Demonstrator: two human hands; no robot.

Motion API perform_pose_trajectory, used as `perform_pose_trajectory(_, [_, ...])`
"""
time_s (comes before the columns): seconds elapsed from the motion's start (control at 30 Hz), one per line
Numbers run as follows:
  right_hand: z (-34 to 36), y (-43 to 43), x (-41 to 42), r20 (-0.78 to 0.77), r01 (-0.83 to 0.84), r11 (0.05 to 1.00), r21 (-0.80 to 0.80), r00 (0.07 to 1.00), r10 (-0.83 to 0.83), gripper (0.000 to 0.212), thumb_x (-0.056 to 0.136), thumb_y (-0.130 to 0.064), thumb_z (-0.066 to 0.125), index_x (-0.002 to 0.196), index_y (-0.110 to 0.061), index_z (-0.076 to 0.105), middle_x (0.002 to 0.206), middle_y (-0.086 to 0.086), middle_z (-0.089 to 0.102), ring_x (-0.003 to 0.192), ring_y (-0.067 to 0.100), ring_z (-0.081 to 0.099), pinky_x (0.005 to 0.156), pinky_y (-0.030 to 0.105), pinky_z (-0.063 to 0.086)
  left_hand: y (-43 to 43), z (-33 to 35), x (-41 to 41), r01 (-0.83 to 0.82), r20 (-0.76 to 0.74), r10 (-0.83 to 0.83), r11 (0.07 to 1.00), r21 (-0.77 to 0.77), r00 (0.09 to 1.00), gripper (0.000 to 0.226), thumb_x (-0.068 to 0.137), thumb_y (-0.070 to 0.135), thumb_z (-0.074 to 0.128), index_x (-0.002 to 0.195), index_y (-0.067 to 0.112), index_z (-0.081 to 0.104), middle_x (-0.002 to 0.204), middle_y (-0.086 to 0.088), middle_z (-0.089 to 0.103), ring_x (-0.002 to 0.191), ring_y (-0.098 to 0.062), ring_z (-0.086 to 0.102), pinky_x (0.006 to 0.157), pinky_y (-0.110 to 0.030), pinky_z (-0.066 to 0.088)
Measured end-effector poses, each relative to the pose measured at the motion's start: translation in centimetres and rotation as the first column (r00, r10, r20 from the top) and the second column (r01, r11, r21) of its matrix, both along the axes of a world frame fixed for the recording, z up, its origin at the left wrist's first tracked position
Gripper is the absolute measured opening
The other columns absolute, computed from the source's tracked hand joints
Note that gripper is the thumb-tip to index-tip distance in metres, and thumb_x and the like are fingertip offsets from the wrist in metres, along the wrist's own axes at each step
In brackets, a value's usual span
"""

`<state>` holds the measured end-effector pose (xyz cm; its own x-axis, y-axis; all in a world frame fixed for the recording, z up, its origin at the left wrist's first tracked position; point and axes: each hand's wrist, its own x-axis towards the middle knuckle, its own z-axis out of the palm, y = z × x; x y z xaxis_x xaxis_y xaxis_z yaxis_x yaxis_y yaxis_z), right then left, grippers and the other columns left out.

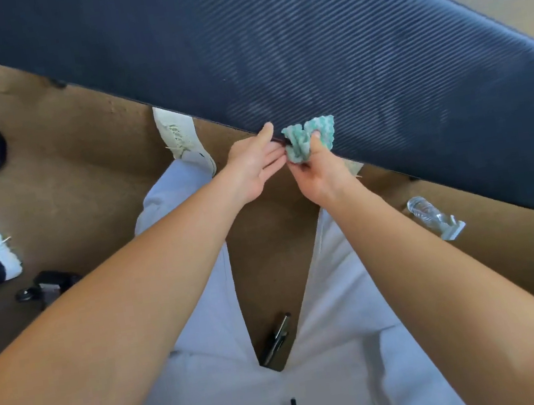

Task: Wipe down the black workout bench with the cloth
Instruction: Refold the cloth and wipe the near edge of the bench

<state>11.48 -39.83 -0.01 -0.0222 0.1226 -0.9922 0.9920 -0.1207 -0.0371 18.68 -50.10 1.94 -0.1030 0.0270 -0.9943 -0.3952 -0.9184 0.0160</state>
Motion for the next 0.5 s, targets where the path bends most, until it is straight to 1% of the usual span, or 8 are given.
perform_pose_trajectory(0.07, [0.3,-3.8,1.7,0.021,-0.035,0.999,0.019,0.999,0.035,0.044,0.1,-0.03,0.062,0.138,-0.01,0.053,0.132,0.014,0.066,0.113,0.027,0.069,0.087,0.038,0.061,-3.3,-0.1,2.4,0.009,0.002,-0.009,1.0,-0.014,1.0,0.042,0.102,0.029,0.063,0.135,0.003,0.058,0.134,-0.016,0.066,0.119,-0.023,0.067,0.104,-0.036,0.055])
perform_pose_trajectory(0.17, [0.7,-8.6,3.8,0.047,0.039,0.996,0.084,0.998,-0.044,0.045,0.099,-0.033,0.064,0.138,-0.014,0.053,0.124,0.011,0.067,0.105,0.028,0.069,0.075,0.038,0.063,-7.7,-0.1,5.7,-0.068,0.018,0.068,0.997,-0.038,0.997,0.042,0.102,0.024,0.064,0.137,0.004,0.054,0.135,-0.013,0.065,0.12,-0.023,0.066,0.102,-0.033,0.055])
perform_pose_trajectory(0.23, [0.9,-11.2,5.0,0.051,0.064,0.995,0.077,0.996,-0.068,0.042,0.101,-0.03,0.063,0.139,-0.015,0.053,0.118,0.009,0.067,0.099,0.025,0.068,0.064,0.033,0.059,-10.0,-0.2,7.7,-0.093,0.026,0.094,0.995,-0.043,0.995,0.047,0.102,0.025,0.063,0.142,0.004,0.051,0.135,-0.012,0.064,0.122,-0.023,0.065,0.103,-0.033,0.055])
perform_pose_trajectory(0.3, [0.9,-14.5,6.7,0.064,0.024,0.999,0.024,0.998,-0.026,0.042,0.103,-0.027,0.06,0.141,-0.013,0.052,0.128,0.012,0.064,0.107,0.027,0.066,0.065,0.035,0.058,-12.4,-0.1,9.5,-0.093,0.019,0.094,0.995,-0.027,0.995,0.047,0.103,0.03,0.062,0.142,0.005,0.053,0.132,-0.009,0.066,0.12,-0.023,0.065,0.102,-0.034,0.054])
perform_pose_trajectory(0.37, [0.4,-17.7,8.4,0.093,-0.021,1.0,-0.011,0.995,0.022,0.041,0.104,-0.029,0.056,0.141,-0.011,0.051,0.136,0.015,0.06,0.115,0.028,0.063,0.068,0.036,0.056,-14.2,0.1,10.7,-0.094,-0.003,0.094,0.996,0.001,0.996,0.039,0.104,0.032,0.059,0.135,0.009,0.062,0.118,-0.004,0.074,0.109,-0.018,0.07,0.102,-0.034,0.054])
perform_pose_trajectory(0.43, [0.0,-20.3,10.0,0.109,-0.132,0.99,-0.048,0.984,0.137,0.044,0.104,-0.033,0.055,0.142,-0.011,0.05,0.135,0.015,0.061,0.111,0.028,0.064,0.069,0.035,0.056,-15.8,0.5,11.7,-0.144,-0.027,0.145,0.989,0.031,0.989,0.029,0.103,0.034,0.057,0.123,0.015,0.069,0.107,0.001,0.077,0.102,-0.014,0.072,0.099,-0.033,0.055])
perform_pose_trajectory(0.5, [-0.3,-22.2,11.5,0.127,-0.248,0.965,-0.087,0.958,0.258,0.048,0.102,-0.036,0.059,0.142,-0.012,0.053,0.132,0.014,0.065,0.109,0.025,0.066,0.069,0.035,0.059,-17.3,0.5,12.9,-0.187,-0.036,0.188,0.982,0.016,0.982,0.023,0.102,0.032,0.059,0.115,0.019,0.072,0.104,0.001,0.077,0.1,-0.014,0.071,0.095,-0.032,0.055])
